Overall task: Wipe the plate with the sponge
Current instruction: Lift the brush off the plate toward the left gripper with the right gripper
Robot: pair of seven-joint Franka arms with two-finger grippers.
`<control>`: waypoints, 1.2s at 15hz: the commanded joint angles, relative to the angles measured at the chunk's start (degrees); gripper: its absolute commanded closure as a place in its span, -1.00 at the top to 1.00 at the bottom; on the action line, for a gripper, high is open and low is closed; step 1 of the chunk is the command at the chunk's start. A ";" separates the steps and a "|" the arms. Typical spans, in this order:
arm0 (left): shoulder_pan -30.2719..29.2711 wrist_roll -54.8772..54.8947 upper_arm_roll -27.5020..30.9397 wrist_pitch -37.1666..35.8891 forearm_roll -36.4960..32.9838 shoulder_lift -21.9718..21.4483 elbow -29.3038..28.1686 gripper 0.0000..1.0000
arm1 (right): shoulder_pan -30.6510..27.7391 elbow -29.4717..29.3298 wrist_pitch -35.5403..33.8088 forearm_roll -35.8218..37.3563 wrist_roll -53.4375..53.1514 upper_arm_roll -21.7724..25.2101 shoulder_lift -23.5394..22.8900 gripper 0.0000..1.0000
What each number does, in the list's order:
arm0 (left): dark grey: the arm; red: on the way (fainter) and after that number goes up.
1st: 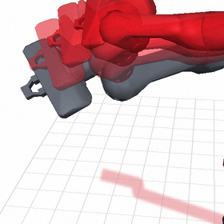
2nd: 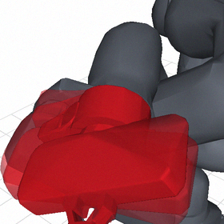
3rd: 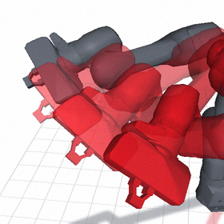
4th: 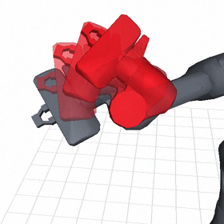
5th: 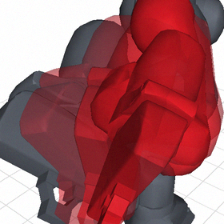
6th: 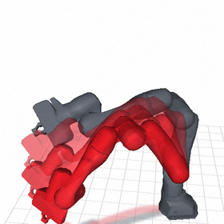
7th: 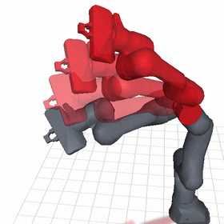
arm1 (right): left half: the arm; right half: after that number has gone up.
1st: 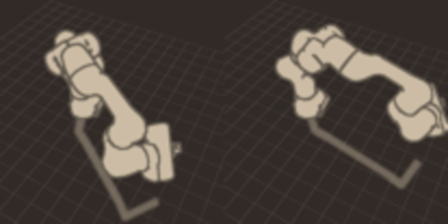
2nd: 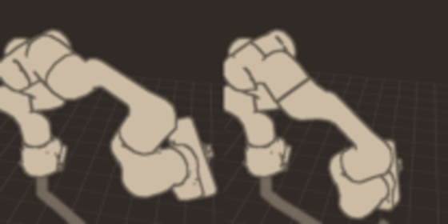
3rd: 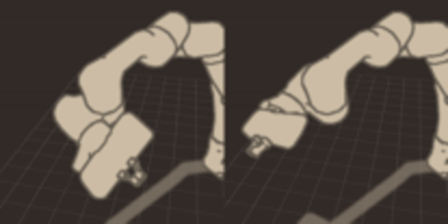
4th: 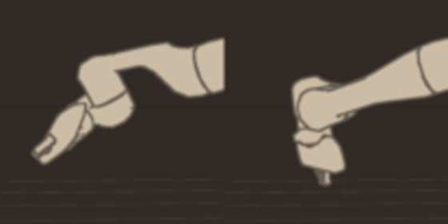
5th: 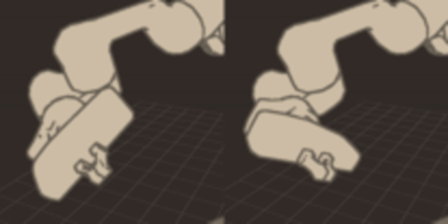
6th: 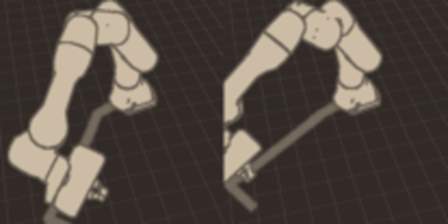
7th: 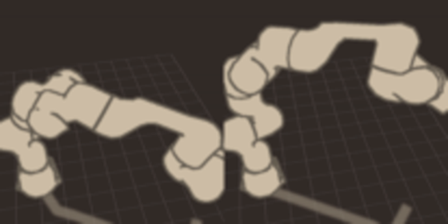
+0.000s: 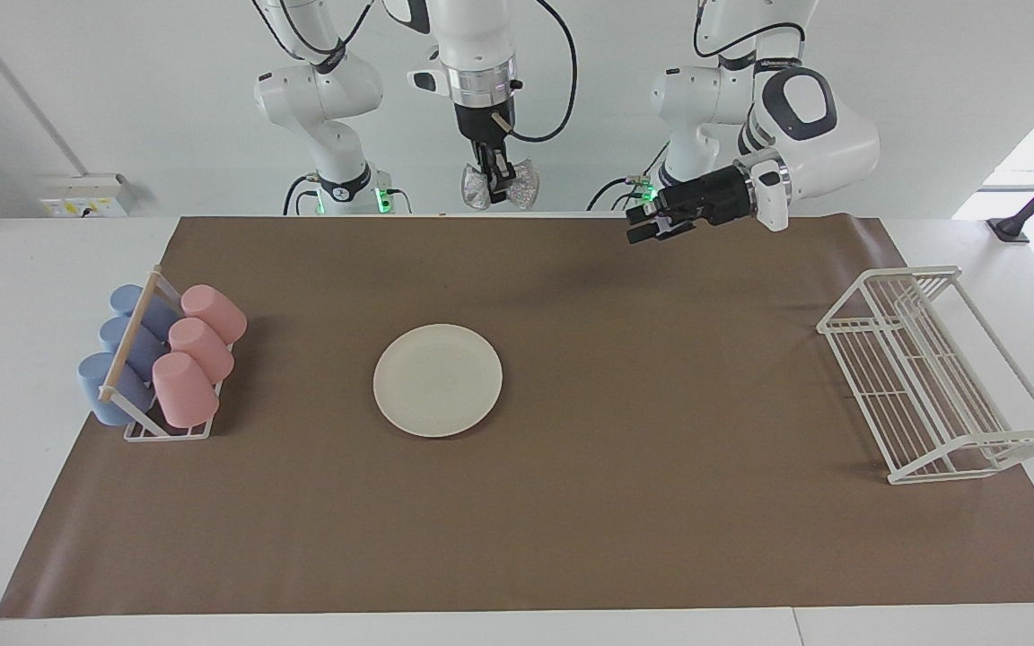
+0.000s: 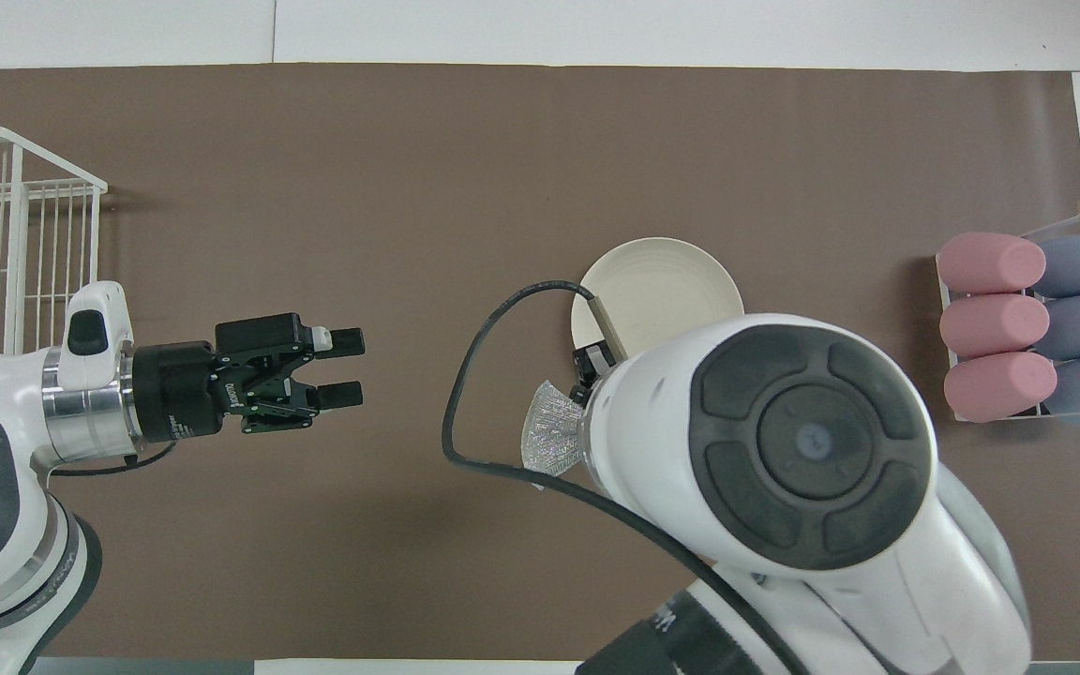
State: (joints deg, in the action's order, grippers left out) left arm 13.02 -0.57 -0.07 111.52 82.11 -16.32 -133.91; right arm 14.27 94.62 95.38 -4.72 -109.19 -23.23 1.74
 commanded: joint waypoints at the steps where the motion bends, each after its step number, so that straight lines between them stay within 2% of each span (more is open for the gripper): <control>1: 4.28 -3.56 0.51 -0.07 3.05 -1.43 -0.65 1.00 | 0.32 -0.13 0.16 1.29 -1.82 -0.23 0.02 -1.00; 6: 9.99 -6.38 0.51 1.24 6.22 -1.44 -0.57 1.00 | 0.23 -0.22 0.15 1.29 -1.82 -0.23 -0.07 -1.00; 10: 17.46 -6.20 0.51 6.77 8.76 -1.53 -0.65 1.00 | 0.23 -0.22 0.07 1.29 -1.73 -0.23 -0.07 -1.00; 11: 18.26 -6.20 0.59 7.83 9.03 -1.53 -0.65 0.91 | 0.15 -0.22 0.07 1.29 -1.73 -0.23 -0.07 -1.00; 13: 18.35 -6.29 0.68 7.84 9.12 -1.61 -0.83 0.70 | -0.03 -0.22 -0.02 1.29 -1.56 -0.23 -0.07 -1.00; 18: 16.24 -6.02 1.12 4.50 8.95 -1.61 -0.74 0.69 | -0.12 -0.31 -0.20 1.38 -1.47 -0.23 -0.07 -1.00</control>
State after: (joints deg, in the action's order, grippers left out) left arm 30.19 -6.24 1.01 117.38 90.36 -16.74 -133.91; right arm 14.63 94.62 95.38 -4.70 -109.89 -23.05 1.74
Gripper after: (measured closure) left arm 0.154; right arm 0.894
